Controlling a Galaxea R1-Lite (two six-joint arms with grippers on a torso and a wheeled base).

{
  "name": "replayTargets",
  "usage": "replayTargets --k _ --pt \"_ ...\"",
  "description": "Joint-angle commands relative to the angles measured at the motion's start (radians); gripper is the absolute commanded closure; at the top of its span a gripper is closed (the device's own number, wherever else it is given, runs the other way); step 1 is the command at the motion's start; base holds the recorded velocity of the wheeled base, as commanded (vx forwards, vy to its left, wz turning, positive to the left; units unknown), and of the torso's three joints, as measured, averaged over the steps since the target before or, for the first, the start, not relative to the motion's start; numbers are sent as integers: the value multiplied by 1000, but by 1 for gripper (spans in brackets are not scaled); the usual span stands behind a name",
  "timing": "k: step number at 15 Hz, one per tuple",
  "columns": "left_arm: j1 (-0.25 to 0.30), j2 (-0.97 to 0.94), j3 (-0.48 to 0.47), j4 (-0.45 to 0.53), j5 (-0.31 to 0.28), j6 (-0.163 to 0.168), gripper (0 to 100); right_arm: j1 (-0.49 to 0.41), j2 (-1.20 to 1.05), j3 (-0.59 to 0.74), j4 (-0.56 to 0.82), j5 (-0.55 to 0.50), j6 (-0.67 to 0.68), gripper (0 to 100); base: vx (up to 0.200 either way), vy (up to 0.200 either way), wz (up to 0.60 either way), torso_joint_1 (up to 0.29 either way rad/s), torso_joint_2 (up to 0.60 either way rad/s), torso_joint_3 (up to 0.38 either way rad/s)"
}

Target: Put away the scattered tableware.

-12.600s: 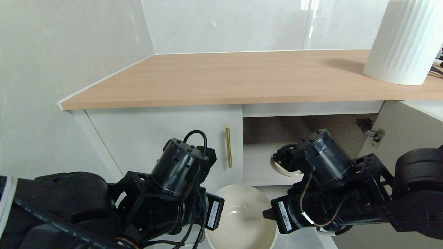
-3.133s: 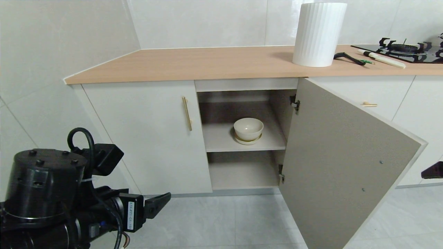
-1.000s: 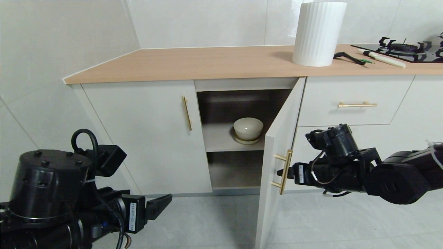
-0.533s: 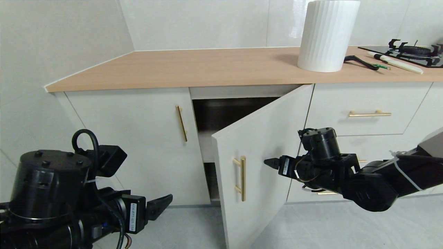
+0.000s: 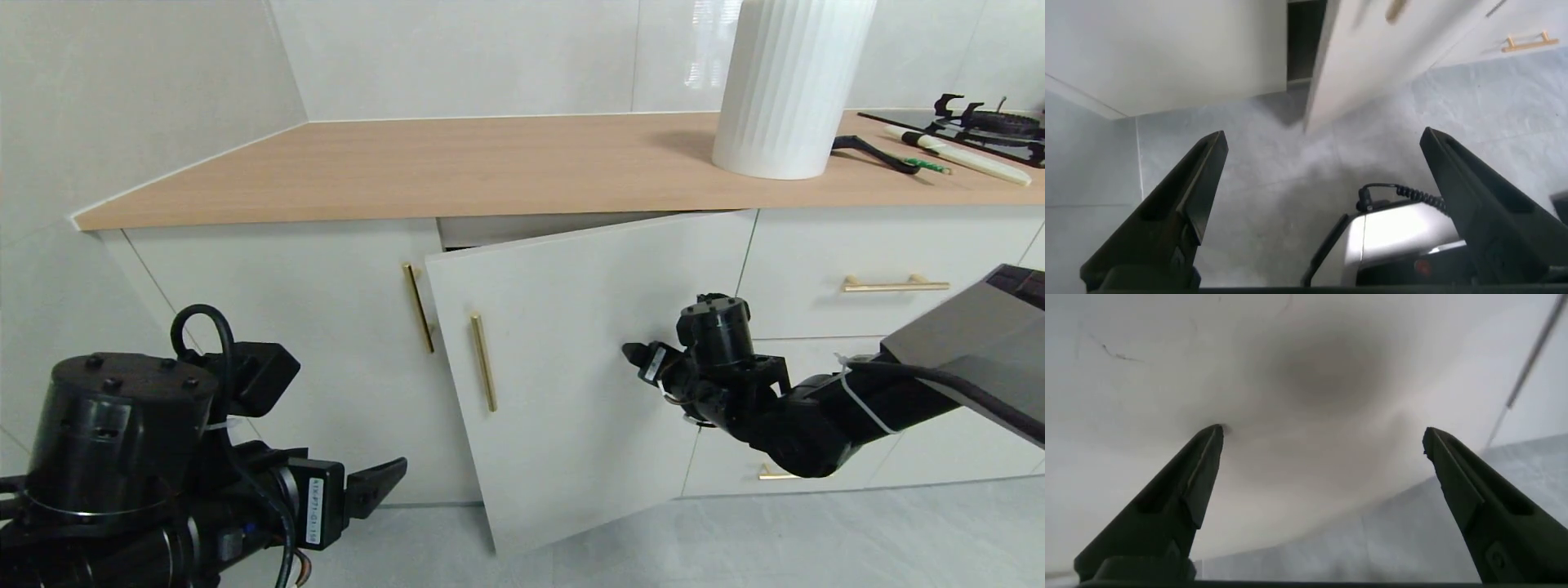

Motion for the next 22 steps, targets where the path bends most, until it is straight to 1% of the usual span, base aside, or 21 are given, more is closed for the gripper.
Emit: replayTargets --k 1,4,6,7,10,13,14,15,17,18,19,20,21,22 --pt "-1 1 0 -1 0 -1 0 -19 31 -43 3 -29 28 0 0 0 0 0 0 0" --pt "-1 2 1 -1 0 -1 0 -45 74 -107 4 -117 35 0 0 0 0 0 0 0" --pt "-1 2 1 -1 0 -1 0 -53 85 -126 3 -149 35 0 0 0 0 0 0 0" --pt "-1 2 1 -1 0 -1 0 -68 95 -152 3 -192 35 0 0 0 0 0 0 0" --pt "-1 2 1 -1 0 -1 0 -82 100 -167 3 -206 36 0 0 0 0 0 0 0" --pt "-1 4 1 -1 0 -1 0 -77 62 -139 4 -204 33 0 0 0 0 0 0 0" --pt "-1 2 1 -1 0 -1 0 -71 31 -107 7 -200 31 0 0 0 0 0 0 0" --pt "-1 2 1 -1 2 -2 0 -50 -55 -34 6 -181 10 0 0 0 0 0 0 0" --pt "2 -16 3 -2 6 -1 0 -42 -230 71 3 -137 -68 0 0 0 0 0 0 0" --pt "10 -50 6 -2 6 -1 0 -44 -330 126 1 -137 -110 0 0 0 0 0 0 0" --pt "30 -100 12 -4 6 -1 0 -44 -437 201 1 -140 -171 0 0 0 0 0 0 0" --pt "48 -157 27 -2 8 1 0 -44 -547 281 -2 -141 -234 0 0 0 0 0 0 0" --pt "58 -235 63 -1 15 2 0 -44 -658 374 -10 -140 -274 0 0 0 0 0 0 0" --pt "59 -324 121 1 32 2 0 -45 -761 470 -13 -140 -304 0 0 0 0 0 0 0"
